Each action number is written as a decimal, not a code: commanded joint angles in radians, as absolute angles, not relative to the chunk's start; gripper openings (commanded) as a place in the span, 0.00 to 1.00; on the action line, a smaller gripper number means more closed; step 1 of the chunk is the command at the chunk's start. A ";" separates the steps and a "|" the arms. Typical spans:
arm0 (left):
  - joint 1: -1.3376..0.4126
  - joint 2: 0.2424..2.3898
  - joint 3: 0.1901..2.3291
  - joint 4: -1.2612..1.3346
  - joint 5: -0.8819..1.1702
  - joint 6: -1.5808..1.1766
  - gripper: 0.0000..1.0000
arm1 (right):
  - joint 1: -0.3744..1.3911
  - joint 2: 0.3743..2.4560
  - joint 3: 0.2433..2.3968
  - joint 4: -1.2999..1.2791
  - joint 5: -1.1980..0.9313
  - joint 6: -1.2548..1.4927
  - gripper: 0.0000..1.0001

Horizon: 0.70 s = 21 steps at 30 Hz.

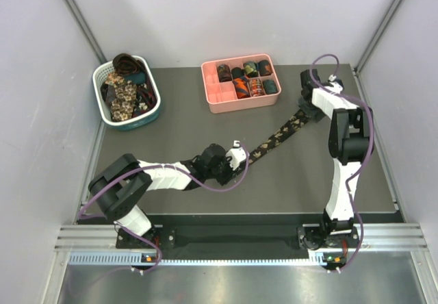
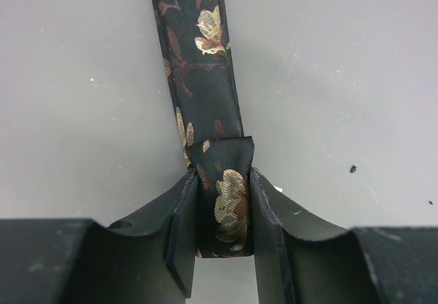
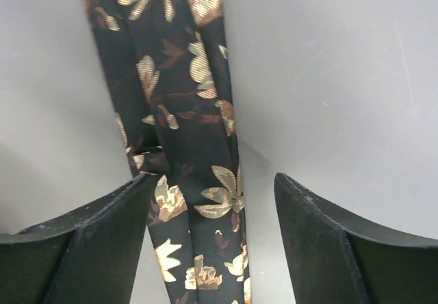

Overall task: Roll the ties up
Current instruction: Roll the tie

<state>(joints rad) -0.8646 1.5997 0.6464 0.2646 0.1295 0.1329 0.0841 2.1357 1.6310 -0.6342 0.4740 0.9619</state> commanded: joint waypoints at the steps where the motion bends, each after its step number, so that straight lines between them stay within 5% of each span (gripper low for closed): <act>1: -0.868 1.620 0.646 0.225 0.104 0.127 0.38 | 0.071 2.037 1.666 -0.581 0.499 0.865 0.73; 7: -0.867 1.618 0.647 0.224 0.098 0.123 0.38 | 0.069 1.812 1.399 -0.304 0.306 0.613 0.74; 12: -0.867 1.606 0.675 0.163 0.072 0.126 0.38 | 0.071 1.568 1.033 0.039 -0.142 0.494 0.74; 17: -0.867 1.588 0.684 0.129 0.078 0.104 0.39 | 0.113 1.509 0.855 0.153 -0.441 0.557 0.59; 21: -0.868 1.585 0.686 0.114 0.077 0.080 0.39 | 0.215 1.479 0.723 0.230 -0.474 0.594 0.51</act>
<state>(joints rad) -0.8665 1.5993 0.6735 0.2039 0.0978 0.1089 0.1398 1.5230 0.7780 0.0910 -0.3302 0.5774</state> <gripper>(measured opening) 0.387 0.526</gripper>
